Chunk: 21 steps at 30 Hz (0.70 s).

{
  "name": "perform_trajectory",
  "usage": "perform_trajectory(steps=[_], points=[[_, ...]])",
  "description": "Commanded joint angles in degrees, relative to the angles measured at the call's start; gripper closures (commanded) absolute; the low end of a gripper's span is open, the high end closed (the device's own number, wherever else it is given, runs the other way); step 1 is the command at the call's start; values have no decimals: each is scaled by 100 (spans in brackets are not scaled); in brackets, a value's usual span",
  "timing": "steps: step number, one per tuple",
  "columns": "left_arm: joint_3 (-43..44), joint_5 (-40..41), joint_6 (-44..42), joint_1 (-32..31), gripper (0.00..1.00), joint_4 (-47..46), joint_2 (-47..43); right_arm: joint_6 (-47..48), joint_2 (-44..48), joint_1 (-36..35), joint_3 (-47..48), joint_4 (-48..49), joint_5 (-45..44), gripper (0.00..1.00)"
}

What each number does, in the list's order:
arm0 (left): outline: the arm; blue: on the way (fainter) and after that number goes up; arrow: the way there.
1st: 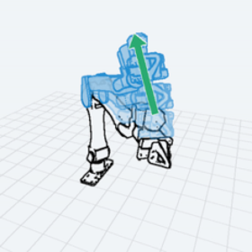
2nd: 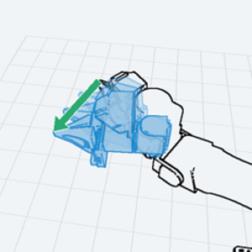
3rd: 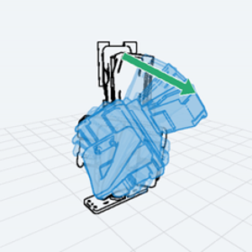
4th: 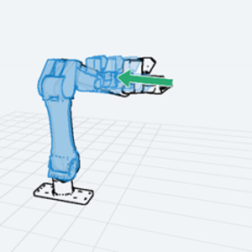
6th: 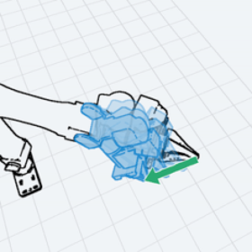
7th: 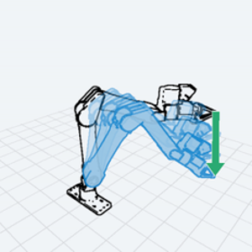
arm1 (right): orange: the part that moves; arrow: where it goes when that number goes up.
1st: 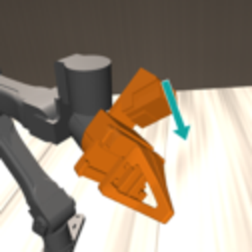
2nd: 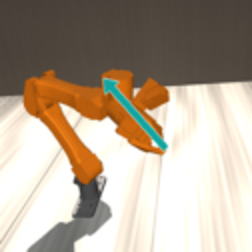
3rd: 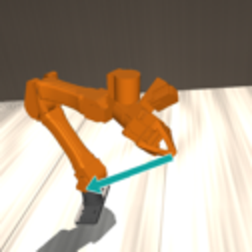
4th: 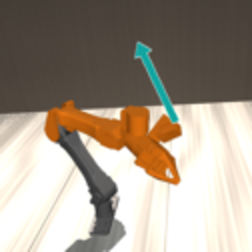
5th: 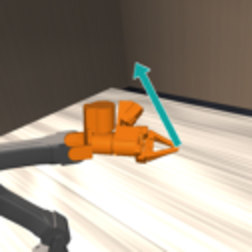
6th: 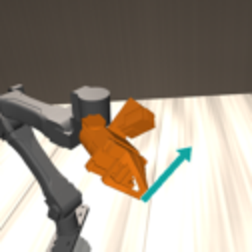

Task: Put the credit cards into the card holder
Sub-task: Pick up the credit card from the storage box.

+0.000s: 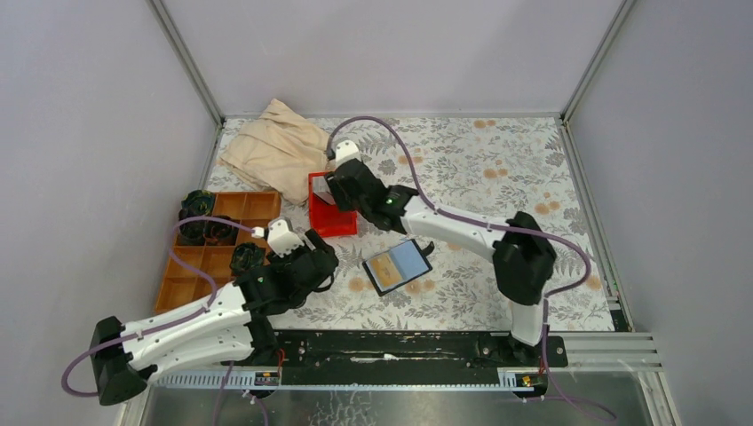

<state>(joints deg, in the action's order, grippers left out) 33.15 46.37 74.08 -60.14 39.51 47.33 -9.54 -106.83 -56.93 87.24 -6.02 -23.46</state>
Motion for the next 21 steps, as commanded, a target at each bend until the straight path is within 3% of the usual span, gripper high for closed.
perform_trajectory(steps=[1,8,21], points=[[-98,105,-423,371,16,58,-361,152,-630,185,978,-518,791,46],[-229,-224,-840,957,12,-216,-459,-139,-1535,520,1797,-614,1421,43],[-460,-464,-1118,1327,12,-629,-509,-592,-2180,861,2446,-377,2124,43]])
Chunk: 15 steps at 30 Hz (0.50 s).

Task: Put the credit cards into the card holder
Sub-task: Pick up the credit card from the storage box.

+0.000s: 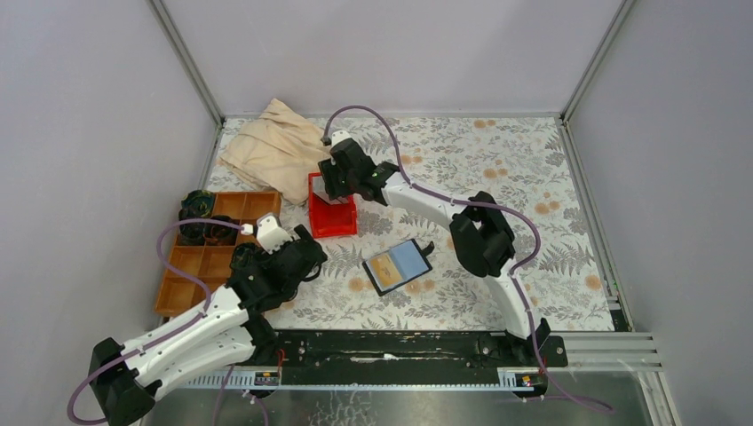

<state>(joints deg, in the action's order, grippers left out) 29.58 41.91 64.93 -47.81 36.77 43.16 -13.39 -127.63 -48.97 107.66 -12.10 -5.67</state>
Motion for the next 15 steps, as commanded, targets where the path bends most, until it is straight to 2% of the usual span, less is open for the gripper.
perform_trajectory(steps=[1,15], points=[[-121,-44,-215,116,12,-375,-108,-258,-145,83,460,234,371,43],[-282,-86,-227,213,13,-498,-388,-708,-698,263,1080,121,373,46]])
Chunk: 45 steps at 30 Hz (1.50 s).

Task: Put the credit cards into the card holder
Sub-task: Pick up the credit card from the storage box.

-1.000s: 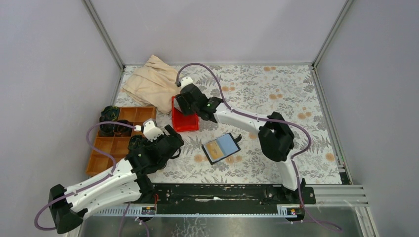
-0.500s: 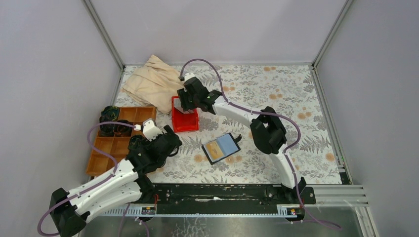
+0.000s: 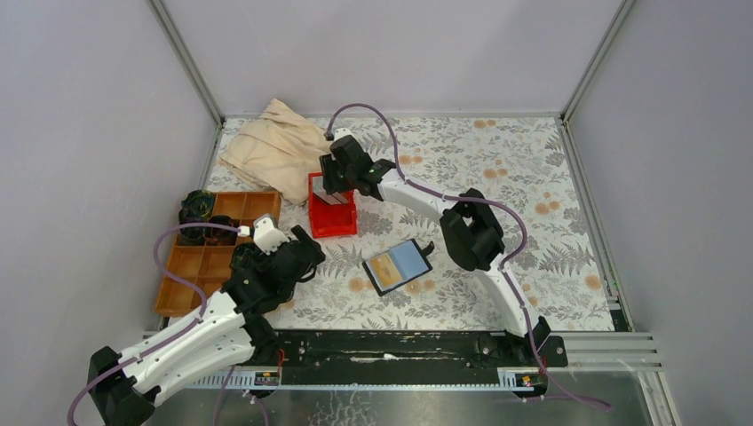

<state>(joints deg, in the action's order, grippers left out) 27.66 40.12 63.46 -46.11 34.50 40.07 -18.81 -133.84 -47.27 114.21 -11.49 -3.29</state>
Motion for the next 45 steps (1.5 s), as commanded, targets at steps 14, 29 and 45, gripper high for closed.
perform_trajectory(steps=[14,29,45], points=[[-265,24,-148,198,13,-562,64,-560,-249,168,358,64,452,57],[-365,-98,-141,277,13,-589,-53,-788,-76,161,184,148,703,81],[-321,-176,-200,330,13,-591,-74,-687,245,-33,228,-60,487,95]])
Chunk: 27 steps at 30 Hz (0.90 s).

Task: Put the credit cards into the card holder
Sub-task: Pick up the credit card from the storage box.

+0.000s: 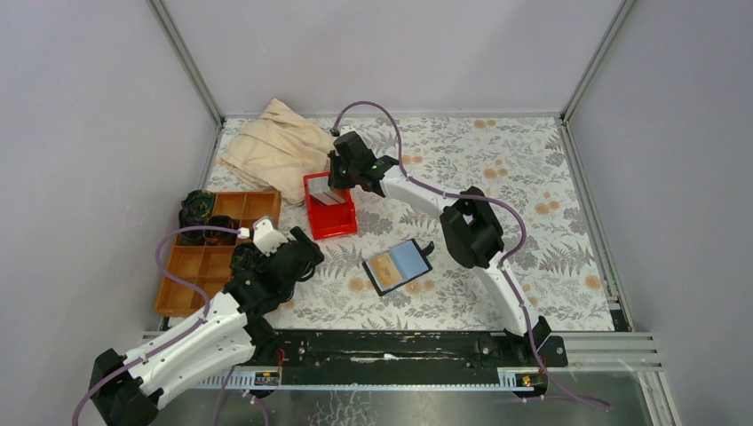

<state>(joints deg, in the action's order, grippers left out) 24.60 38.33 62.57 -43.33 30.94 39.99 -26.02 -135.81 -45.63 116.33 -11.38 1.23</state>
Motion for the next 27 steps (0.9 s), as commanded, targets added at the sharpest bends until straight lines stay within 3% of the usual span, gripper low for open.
perform_trajectory(steps=[1,27], points=[[-10,0,-113,48,13,-223,-74,46,468,-212,16,-91,-4,95],[-131,-36,6,52,14,-305,-206,625,1074,-405,-614,-359,-922,100]])
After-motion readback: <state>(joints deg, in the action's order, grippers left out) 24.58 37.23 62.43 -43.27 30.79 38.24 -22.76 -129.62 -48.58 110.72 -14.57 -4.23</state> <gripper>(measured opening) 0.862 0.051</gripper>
